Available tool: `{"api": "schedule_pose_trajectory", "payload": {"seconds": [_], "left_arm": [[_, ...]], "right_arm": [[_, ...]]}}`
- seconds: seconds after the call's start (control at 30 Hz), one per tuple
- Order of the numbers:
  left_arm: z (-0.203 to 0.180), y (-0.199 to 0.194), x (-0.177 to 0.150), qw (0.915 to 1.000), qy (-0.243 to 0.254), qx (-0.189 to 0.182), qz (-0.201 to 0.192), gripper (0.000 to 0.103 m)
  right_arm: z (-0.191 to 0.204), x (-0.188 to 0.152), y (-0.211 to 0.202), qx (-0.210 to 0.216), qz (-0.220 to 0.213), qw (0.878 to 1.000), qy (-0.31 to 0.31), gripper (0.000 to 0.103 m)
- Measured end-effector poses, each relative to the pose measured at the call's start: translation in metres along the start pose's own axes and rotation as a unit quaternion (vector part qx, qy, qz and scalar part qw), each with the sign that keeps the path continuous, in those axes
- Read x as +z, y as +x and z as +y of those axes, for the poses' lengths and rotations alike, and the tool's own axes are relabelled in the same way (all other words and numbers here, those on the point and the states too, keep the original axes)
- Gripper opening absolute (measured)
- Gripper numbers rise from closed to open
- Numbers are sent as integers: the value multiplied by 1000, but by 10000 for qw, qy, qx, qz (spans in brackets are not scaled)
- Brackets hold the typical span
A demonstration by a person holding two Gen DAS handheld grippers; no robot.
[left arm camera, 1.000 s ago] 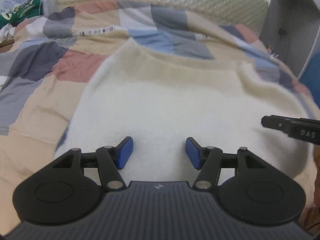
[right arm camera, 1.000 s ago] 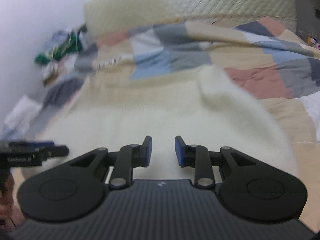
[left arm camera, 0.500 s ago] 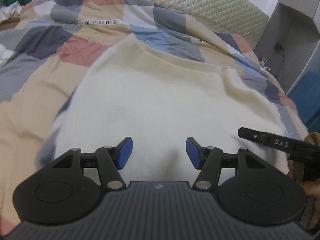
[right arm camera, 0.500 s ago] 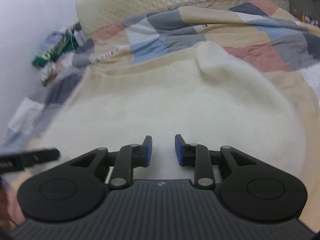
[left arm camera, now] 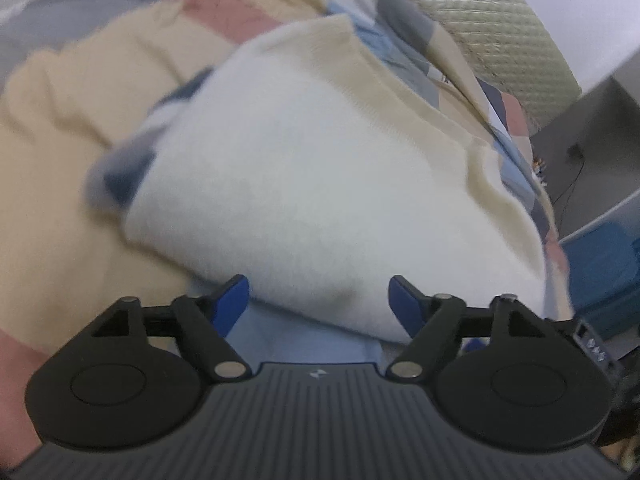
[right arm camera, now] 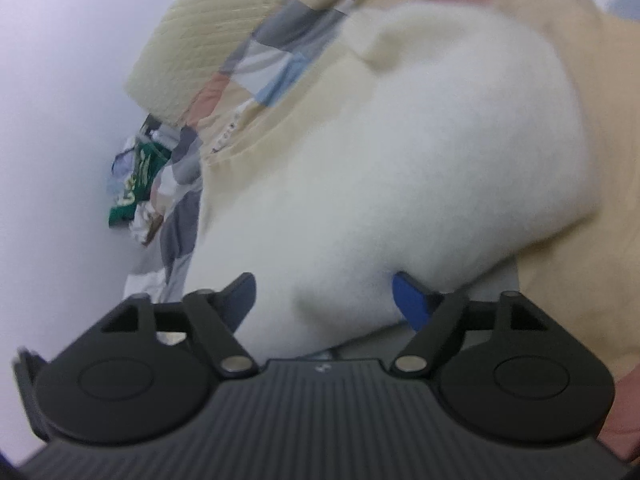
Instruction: Fold large clothes
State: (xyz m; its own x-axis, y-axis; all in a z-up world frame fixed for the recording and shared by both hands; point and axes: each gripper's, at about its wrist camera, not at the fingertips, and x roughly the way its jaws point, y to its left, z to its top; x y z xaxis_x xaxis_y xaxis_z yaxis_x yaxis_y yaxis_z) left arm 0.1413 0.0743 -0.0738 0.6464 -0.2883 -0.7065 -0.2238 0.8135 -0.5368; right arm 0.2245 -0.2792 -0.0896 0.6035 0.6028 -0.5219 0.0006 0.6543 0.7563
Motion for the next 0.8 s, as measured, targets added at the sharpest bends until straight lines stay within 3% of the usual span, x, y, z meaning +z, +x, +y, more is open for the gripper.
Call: {"api": "schedule_pose_trajectory", "payload": {"seconds": [0.17,0.3,0.43,0.6,0.7,0.8], "left_arm": [[18,17,2,9955,-775,-396,363,83],[39,31,2,9818,-1641,-812,507,83],[58,41,6,9673,-2340,-923,335,83],[75,49,10,9521,-2896,-972,103,81],[77,50,10,9526,-2898,-932,-13,81],[75,48,10,9547,-2859,-804,-164,69]], "right_arm": [[-27,-7,13,17,423,9927,1125,84],[-41,-18,23,202,530,9823,1783,86],[-39,-13,33,466,404,9805,1864,85],[-38,-10,45,323,399,9837,1723,84],[-41,-6,44,315,379,9852,1644,85],[-41,-5,45,313,369,9856,1618,85]]}}
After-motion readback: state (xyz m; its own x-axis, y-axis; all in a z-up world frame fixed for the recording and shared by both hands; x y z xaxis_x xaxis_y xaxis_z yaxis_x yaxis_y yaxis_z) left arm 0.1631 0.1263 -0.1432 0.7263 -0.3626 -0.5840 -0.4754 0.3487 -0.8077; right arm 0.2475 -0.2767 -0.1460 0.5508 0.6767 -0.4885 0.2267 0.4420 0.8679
